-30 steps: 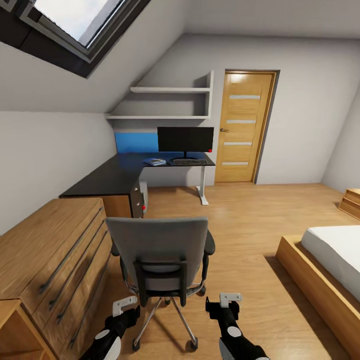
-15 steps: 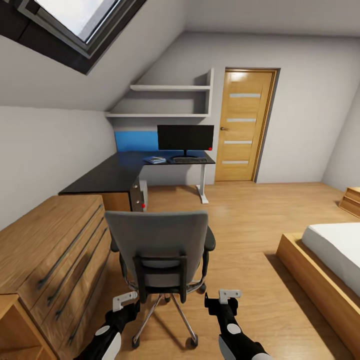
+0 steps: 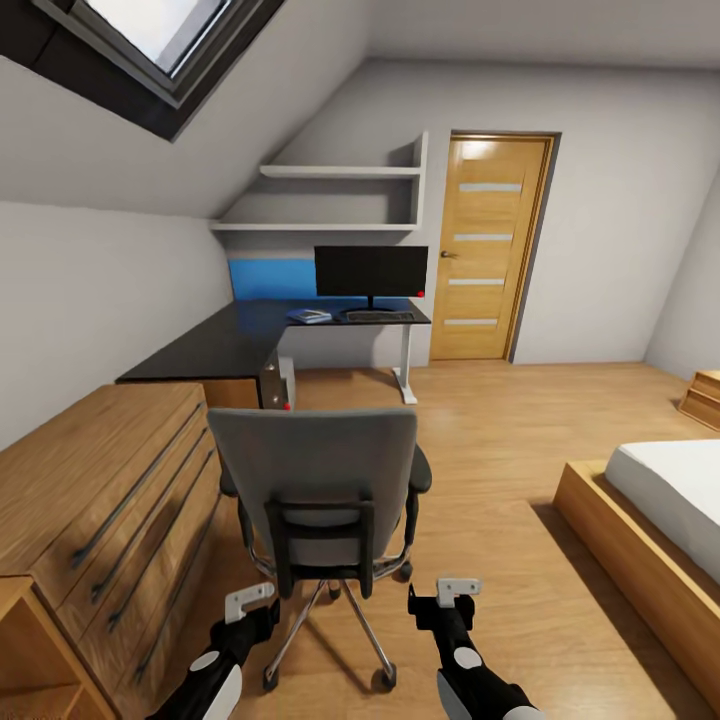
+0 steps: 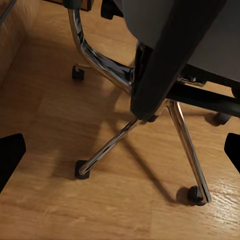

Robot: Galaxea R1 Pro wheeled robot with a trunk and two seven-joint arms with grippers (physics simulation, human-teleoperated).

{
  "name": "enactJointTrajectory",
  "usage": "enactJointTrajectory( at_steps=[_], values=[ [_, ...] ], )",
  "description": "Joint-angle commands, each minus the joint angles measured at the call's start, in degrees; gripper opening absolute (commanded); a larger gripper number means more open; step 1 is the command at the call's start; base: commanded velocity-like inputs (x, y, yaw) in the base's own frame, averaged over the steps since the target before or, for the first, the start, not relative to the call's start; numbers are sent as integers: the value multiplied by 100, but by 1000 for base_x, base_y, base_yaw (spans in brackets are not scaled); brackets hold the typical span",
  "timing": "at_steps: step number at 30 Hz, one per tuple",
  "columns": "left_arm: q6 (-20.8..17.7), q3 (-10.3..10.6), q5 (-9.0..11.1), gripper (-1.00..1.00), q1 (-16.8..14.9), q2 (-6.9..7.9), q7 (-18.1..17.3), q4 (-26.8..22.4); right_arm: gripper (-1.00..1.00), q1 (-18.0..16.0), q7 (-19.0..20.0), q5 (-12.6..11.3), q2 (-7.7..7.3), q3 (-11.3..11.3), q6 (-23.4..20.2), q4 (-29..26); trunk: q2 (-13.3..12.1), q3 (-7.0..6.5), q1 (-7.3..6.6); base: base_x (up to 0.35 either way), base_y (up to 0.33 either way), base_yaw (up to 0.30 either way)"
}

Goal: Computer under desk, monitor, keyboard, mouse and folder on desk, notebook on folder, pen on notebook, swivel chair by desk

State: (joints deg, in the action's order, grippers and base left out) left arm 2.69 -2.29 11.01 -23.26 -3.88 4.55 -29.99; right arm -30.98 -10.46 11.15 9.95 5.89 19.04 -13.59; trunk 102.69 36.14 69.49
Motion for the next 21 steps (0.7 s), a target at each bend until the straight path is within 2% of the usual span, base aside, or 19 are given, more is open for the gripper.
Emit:
enactJointTrajectory(
  at_steps=[1, 7, 13, 21],
  values=[
    [17, -8, 42, 100, -3, -2, 1, 2, 100, -5, 26, 59, 5, 44, 17, 6, 44, 24, 22, 0, 0, 0],
    [34, -4, 41, 100, -4, 1, -7, 2, 100, -5, 485, 53, 5, 40, 13, 13, 285, 132, 154, 0, 0, 0],
    [42, 11, 41, 100, -3, 1, -13, 2, 100, -5, 646, 47, 5, 44, 28, 14, 526, 240, 286, 0, 0, 0],
    [46, 10, 41, 100, -3, 1, -26, 2, 100, -5, 688, 32, 5, 41, 37, -17, 526, 240, 286, 0, 0, 0]
  ],
)
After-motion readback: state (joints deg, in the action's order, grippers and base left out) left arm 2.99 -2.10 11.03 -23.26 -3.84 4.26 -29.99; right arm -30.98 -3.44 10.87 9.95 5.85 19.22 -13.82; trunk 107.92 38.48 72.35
